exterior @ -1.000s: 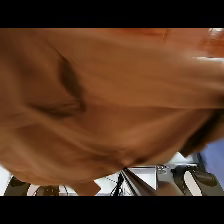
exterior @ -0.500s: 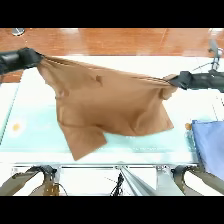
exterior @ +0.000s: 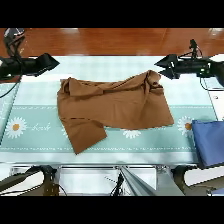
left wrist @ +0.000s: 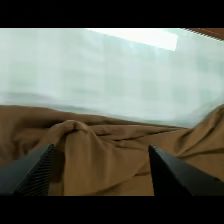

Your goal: Fold the shirts.

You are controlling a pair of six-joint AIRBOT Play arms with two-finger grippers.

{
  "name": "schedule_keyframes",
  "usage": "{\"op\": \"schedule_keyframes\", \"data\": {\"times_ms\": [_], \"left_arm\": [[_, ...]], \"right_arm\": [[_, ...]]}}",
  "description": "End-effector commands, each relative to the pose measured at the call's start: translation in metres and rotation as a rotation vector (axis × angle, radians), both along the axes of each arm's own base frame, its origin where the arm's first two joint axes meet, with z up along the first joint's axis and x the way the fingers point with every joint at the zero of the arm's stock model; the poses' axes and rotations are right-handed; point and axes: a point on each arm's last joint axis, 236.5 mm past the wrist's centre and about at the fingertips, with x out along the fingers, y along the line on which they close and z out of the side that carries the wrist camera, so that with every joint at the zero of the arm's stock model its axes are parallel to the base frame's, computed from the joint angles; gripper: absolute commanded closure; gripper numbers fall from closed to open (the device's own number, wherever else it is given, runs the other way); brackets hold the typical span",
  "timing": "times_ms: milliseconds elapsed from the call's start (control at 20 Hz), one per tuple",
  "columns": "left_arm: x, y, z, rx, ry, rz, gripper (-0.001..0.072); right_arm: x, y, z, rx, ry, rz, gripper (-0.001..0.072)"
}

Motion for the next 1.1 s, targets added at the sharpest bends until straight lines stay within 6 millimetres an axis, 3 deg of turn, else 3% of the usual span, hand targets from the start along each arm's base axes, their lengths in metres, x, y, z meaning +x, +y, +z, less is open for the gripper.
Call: {"op": "schedule_keyframes", "data": {"times_ms": [0, 50, 150, 250, 350, 500, 600, 950, 1050], "left_arm": [[-0.041, 0.040, -0.025, 0.010, 0.220, 0.008, 0.0002], [-0.066, 0.055, -0.044, -0.019, 0.335, 0.029, 0.0002], [-0.121, 0.062, -0.093, -0.107, 0.550, 0.044, 0.0002], [-0.167, 0.063, -0.136, -0.196, 0.699, 0.096, 0.0002], [-0.190, 0.058, -0.158, -0.280, 0.742, 0.113, 0.0003], [-0.192, 0.040, -0.168, -0.370, 0.694, 0.093, 0.0003], [-0.182, 0.032, -0.171, -0.407, 0.653, 0.108, 0.0002], [-0.150, -0.001, -0.181, -0.404, 0.556, 0.088, 0.0004], [-0.151, -0.012, -0.188, -0.401, 0.577, 0.068, 0.0010]], "right_arm": [[-0.053, -0.034, -0.003, -0.078, 0.115, 0.158, 0.0084], [-0.086, -0.058, -0.015, -0.186, 0.213, 0.209, 0.0085], [-0.149, -0.108, -0.044, -0.421, 0.413, 0.207, 0.0085], [-0.179, -0.113, -0.061, -0.416, 0.412, 0.084, 0.0085], [-0.197, -0.095, -0.074, -0.317, 0.364, -0.061, 0.0085], [-0.221, -0.058, -0.080, -0.201, 0.296, -0.116, 0.0085], [-0.229, -0.040, -0.077, -0.137, 0.267, -0.114, 0.0085], [-0.237, -0.028, -0.076, -0.084, 0.279, -0.113, 0.0085], [-0.233, -0.026, -0.072, -0.061, 0.270, -0.124, 0.0085]]}}
